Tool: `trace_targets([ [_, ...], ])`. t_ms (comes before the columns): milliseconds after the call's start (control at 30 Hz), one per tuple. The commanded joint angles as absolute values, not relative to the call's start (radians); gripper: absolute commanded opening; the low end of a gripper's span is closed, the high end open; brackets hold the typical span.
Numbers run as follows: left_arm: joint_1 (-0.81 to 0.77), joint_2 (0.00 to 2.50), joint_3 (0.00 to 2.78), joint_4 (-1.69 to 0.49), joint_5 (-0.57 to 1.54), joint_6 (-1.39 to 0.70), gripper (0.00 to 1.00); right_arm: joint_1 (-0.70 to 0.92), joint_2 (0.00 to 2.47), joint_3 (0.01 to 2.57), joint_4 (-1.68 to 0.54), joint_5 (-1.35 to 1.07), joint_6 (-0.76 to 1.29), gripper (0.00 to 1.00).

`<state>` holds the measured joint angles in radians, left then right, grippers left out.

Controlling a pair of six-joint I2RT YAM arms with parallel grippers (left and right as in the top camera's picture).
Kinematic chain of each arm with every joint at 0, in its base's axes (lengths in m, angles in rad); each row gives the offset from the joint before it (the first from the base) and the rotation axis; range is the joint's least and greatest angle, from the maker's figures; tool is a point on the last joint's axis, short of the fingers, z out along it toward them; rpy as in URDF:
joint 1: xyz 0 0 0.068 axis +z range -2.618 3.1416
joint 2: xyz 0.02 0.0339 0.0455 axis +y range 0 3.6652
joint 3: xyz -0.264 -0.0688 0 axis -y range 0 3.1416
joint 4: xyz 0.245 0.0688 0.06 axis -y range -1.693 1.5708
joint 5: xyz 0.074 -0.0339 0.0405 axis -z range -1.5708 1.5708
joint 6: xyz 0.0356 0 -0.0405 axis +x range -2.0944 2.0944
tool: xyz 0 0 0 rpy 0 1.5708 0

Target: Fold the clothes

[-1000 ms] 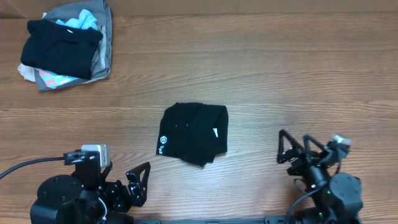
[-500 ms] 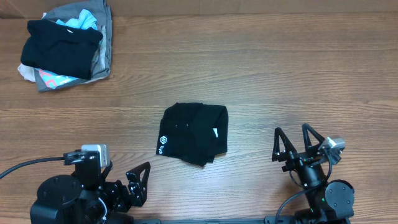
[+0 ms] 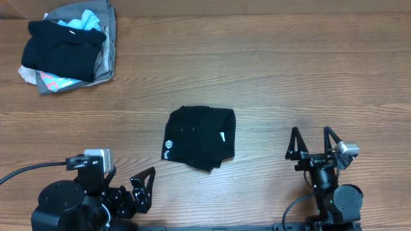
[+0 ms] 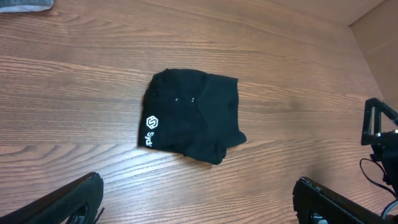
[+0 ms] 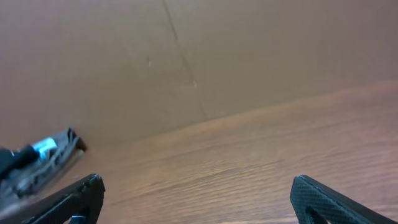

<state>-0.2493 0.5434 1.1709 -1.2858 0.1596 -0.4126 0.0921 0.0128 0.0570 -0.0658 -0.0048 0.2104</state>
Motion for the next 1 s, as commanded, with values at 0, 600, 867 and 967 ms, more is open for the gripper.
trace_targets([
  [0, -0.257, 0.536, 1.171, -1.283, 0.149, -0.419, 1.00, 0.052, 0.003, 0.051, -0.061, -0.055, 0.081, 1.00],
  [600, -0.257, 0.536, 1.171, -1.283, 0.149, -0.419, 1.00, 0.026, 0.003, 0.008, -0.080, -0.046, 0.089, 1.00],
  [867, -0.257, 0.536, 1.171, -1.284, 0.149, -0.419, 1.00, 0.026, 0.003, 0.008, -0.080, -0.047, 0.089, 1.00],
  [967, -0.257, 0.536, 1.171, -1.284, 0.149, -0.419, 1.00, 0.026, 0.003, 0.008, -0.080, -0.046, 0.089, 1.00],
])
